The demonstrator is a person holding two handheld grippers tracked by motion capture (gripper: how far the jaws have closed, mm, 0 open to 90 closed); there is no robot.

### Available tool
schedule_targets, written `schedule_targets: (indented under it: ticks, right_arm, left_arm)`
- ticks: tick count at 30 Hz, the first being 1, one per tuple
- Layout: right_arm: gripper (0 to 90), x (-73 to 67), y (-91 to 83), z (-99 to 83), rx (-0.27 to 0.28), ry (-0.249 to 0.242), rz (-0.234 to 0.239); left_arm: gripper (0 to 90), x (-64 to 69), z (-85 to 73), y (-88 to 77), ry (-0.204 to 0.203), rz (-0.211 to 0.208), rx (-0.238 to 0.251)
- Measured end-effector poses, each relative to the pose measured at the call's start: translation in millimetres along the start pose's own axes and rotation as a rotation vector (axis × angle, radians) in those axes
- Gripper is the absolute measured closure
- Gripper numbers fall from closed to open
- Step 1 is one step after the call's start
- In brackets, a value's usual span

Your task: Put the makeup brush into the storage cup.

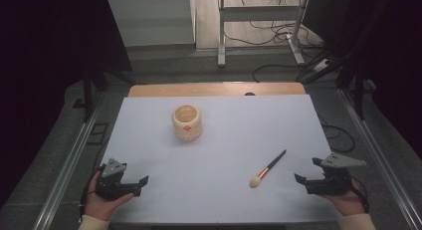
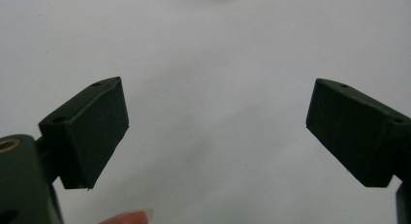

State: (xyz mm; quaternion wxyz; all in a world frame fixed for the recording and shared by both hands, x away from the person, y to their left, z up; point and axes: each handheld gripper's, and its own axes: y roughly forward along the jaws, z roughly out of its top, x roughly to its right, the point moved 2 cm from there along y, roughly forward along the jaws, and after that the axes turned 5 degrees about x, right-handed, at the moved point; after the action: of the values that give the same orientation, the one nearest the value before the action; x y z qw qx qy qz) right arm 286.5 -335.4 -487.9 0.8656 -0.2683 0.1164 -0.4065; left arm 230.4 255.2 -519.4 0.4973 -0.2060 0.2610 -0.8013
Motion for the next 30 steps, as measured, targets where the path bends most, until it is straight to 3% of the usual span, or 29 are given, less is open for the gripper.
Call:
schedule_targets:
  ticks: [17,30]
  right_arm:
    - [11.7,-2.6,5.6,5.5,0.0,-0.007,0.015]
    - [11.0,-0.2,3.6,4.1,-0.013,0.0,0.001]
  left_arm:
    - [8.9,1.1,-2.5,-6.9,0.007,-0.001,0.003]
    - [9.0,-0.7,-1.5,-2.7,0.008,-0.002,-0.016]
